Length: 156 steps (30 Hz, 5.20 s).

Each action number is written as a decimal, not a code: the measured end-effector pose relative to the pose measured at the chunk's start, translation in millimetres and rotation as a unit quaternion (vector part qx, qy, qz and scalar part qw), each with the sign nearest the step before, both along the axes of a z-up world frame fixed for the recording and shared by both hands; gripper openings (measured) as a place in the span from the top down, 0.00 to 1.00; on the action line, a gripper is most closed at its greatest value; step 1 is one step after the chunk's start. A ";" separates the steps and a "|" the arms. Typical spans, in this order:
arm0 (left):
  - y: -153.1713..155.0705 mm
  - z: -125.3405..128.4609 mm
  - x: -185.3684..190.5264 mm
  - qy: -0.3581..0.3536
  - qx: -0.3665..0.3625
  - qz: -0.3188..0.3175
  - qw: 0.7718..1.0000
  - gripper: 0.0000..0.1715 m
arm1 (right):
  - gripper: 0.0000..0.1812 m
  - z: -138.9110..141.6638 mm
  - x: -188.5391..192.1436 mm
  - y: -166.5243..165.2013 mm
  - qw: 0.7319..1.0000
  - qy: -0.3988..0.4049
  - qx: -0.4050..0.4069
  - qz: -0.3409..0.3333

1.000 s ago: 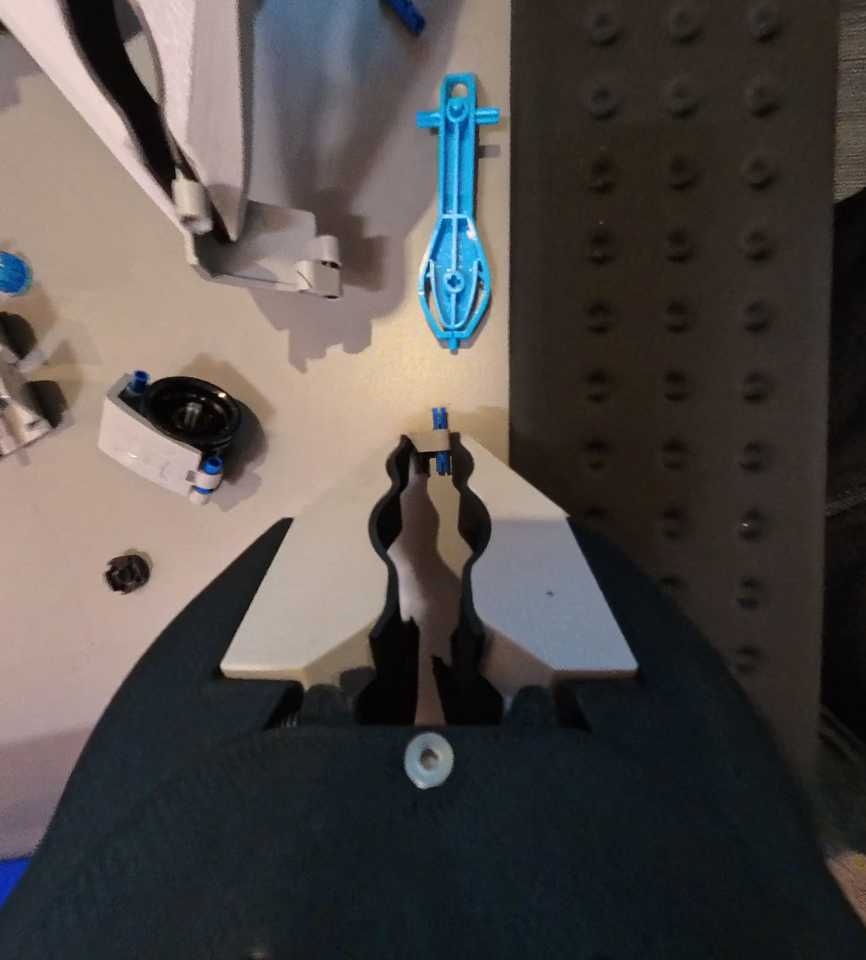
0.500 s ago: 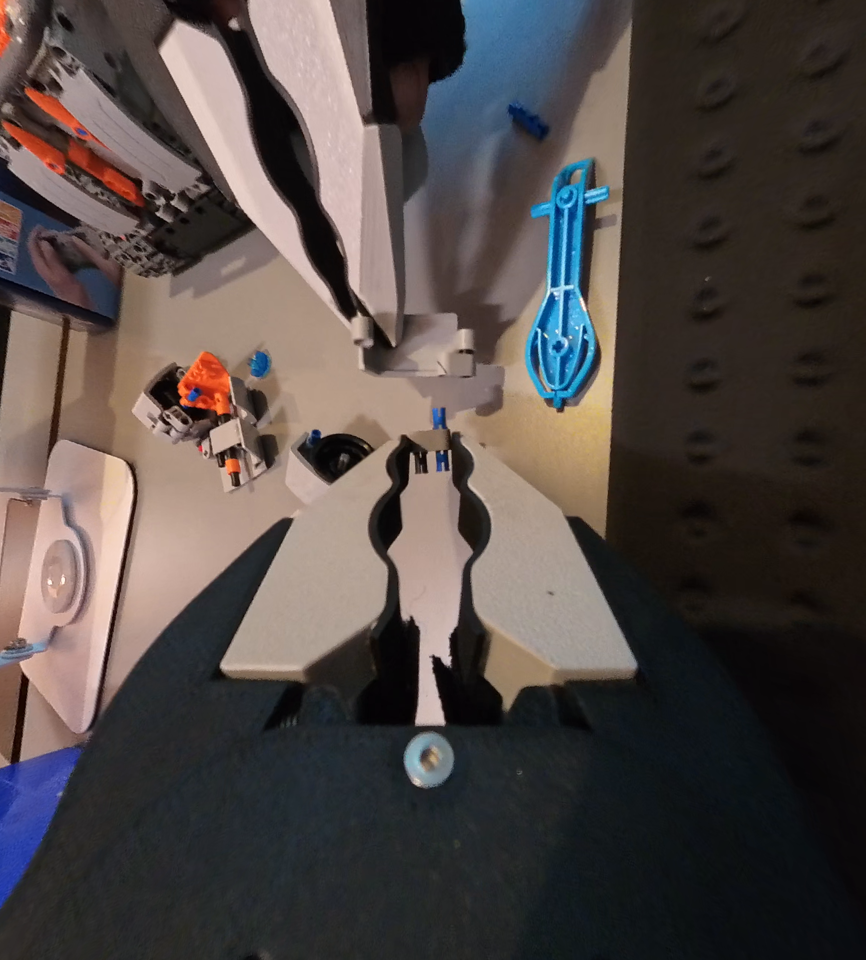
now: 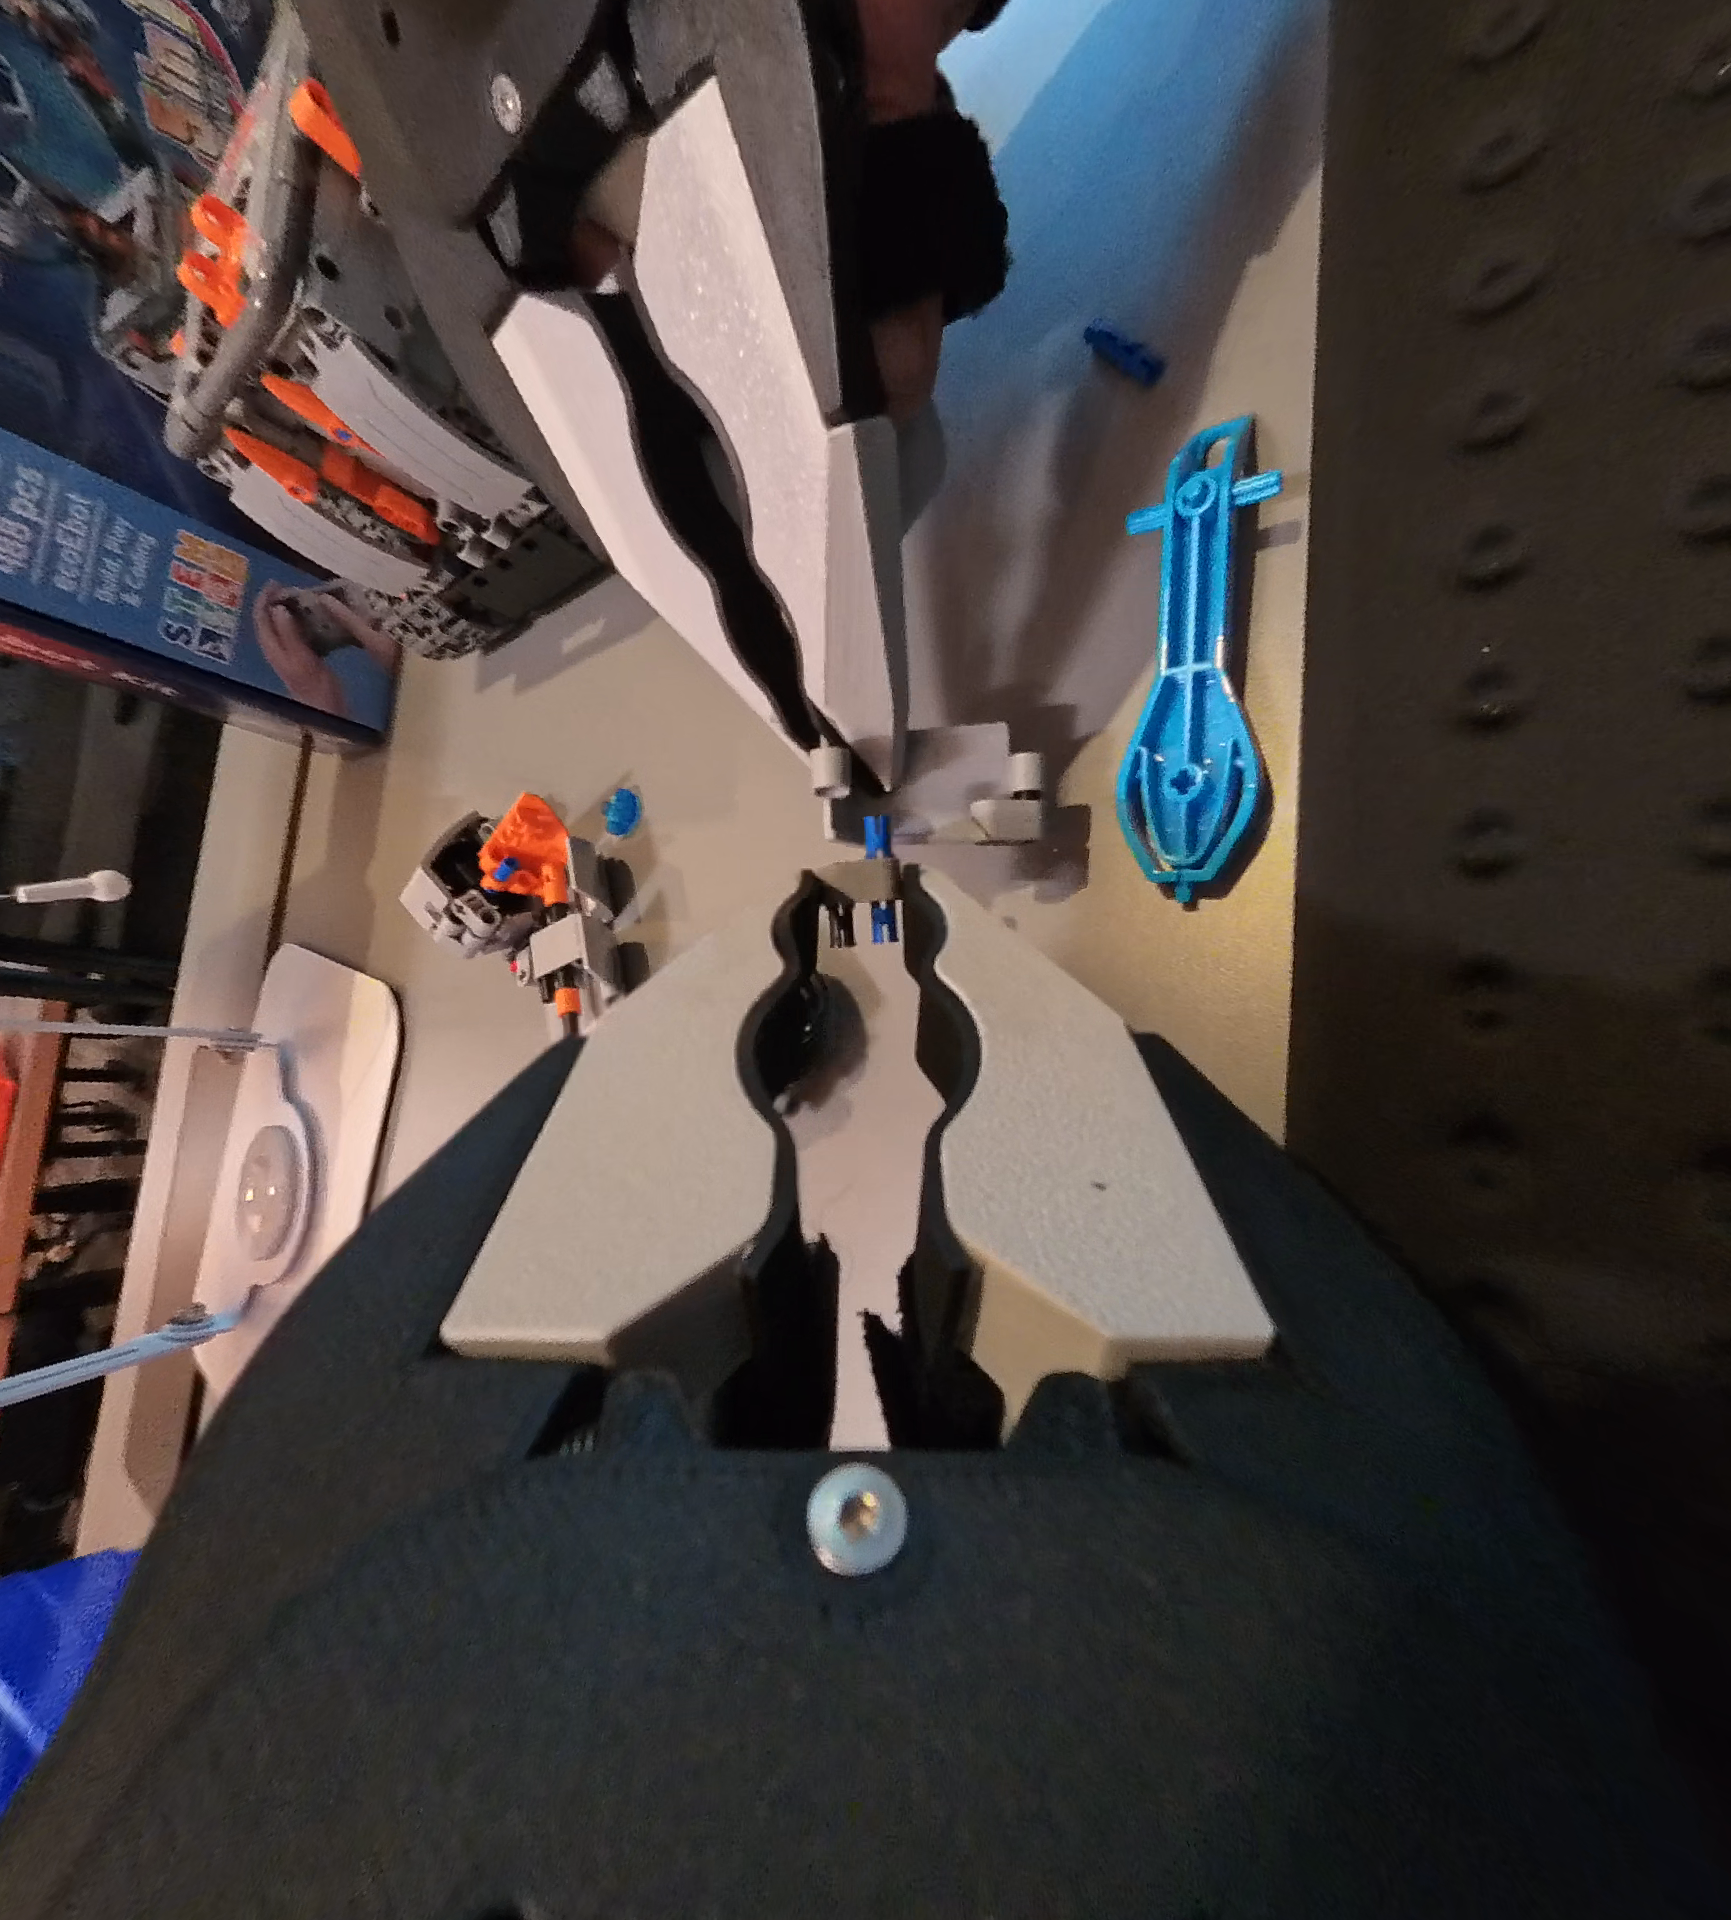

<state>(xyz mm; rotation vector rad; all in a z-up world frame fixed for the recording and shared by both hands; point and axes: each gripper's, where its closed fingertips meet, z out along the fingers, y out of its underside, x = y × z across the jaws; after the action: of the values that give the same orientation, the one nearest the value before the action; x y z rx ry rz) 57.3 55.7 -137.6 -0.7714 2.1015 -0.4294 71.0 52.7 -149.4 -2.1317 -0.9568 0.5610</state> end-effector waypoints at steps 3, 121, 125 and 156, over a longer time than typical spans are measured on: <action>1.4 4.5 1.2 -0.015 0.011 0.001 1.000 0.93 | 0.99 2.1 -1.4 -0.5 1.000 0.011 -0.001 0.002; -2.6 -41.4 -18.5 0.196 -0.191 0.100 0.957 0.92 | 0.99 -14.4 -4.6 -10.1 0.999 -0.030 -0.029 0.023; -0.4 -37.1 -13.8 0.143 -0.129 0.076 0.978 0.92 | 0.99 -14.4 -5.4 -10.2 0.999 -0.028 -0.031 0.023; -2.5 -9.6 5.8 -0.028 0.149 -0.007 0.988 0.93 | 1.00 -14.1 -7.6 -6.5 0.996 0.044 -0.081 -0.003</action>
<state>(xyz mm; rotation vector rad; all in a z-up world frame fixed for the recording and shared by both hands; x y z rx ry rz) 63.1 53.3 -147.2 -0.5625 2.0585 -0.1368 63.4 46.2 -163.5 -2.2312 -0.8819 0.7452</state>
